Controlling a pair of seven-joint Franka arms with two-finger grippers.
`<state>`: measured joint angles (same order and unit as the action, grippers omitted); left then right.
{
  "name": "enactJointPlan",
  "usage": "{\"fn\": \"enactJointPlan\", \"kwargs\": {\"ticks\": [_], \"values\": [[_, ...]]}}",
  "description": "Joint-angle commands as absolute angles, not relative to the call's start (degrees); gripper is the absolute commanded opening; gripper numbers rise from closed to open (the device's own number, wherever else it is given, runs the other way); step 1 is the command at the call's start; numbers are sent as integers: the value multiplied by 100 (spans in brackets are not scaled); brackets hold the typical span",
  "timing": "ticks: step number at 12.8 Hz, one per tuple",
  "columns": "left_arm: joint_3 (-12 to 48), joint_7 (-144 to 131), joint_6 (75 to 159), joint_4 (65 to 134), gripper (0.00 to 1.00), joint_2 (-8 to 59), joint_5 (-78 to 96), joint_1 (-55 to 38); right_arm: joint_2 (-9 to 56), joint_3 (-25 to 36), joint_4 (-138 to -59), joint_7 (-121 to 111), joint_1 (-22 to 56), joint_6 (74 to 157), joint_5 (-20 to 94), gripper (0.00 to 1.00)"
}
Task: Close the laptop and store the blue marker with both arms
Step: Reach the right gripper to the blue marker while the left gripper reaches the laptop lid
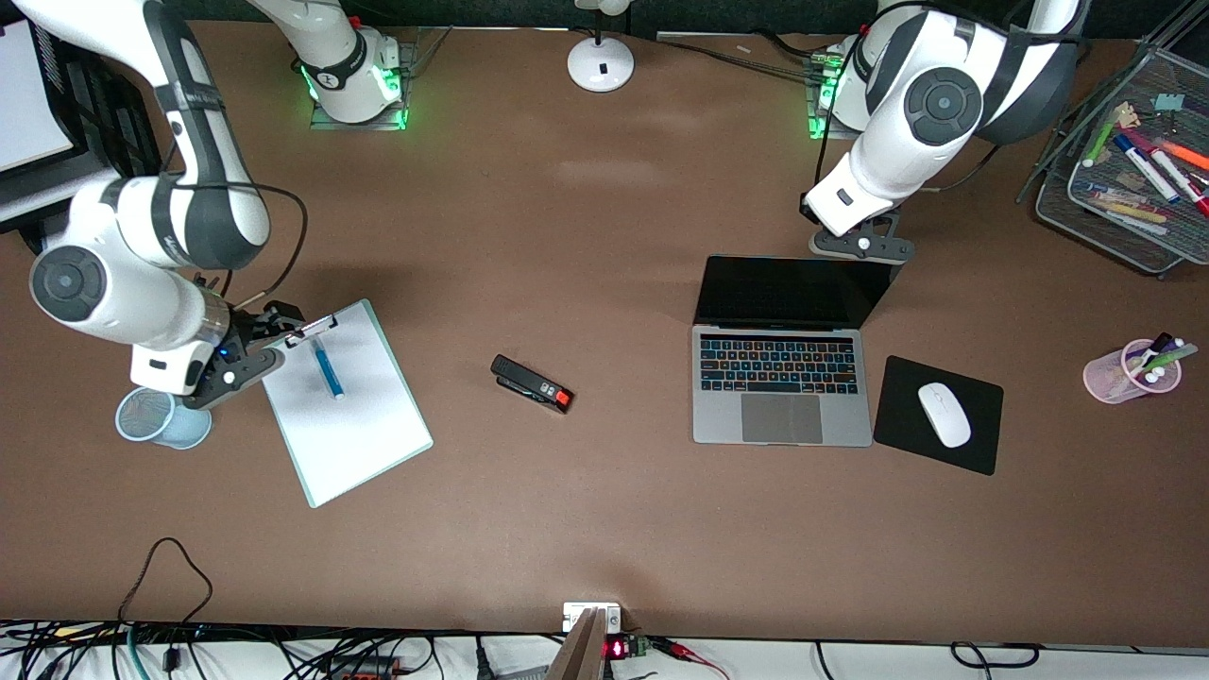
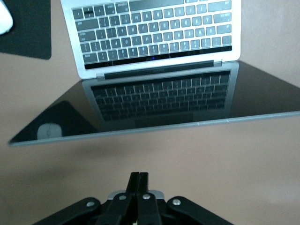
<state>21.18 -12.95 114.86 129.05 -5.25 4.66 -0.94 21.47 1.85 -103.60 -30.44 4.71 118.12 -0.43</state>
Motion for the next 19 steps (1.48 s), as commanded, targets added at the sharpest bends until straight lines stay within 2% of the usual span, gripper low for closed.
{"fn": "enactJointPlan", "kwargs": {"ticks": [1,6,8,12,19], "values": [[2162,-1310,12040,13271,3,-616,545,-44,2425,193,-10371,-3417,501,12049,-88,100],[2162,-1301,12576,13254,0,-396,536,-44,2566,193,-10880,-3771,553,12953,-88,90],[2162,-1301,12691,13263,0,-317,536,-53,2619,193,-11056,-3771,650,13288,-88,83],[2153,-1283,13059,13210,0,-176,519,-44,2873,193,-11074,-3858,694,13517,-97,73],[2136,-1213,13508,13192,0,17,466,-35,3146,202,-11013,-4025,712,13843,-114,65]]}}
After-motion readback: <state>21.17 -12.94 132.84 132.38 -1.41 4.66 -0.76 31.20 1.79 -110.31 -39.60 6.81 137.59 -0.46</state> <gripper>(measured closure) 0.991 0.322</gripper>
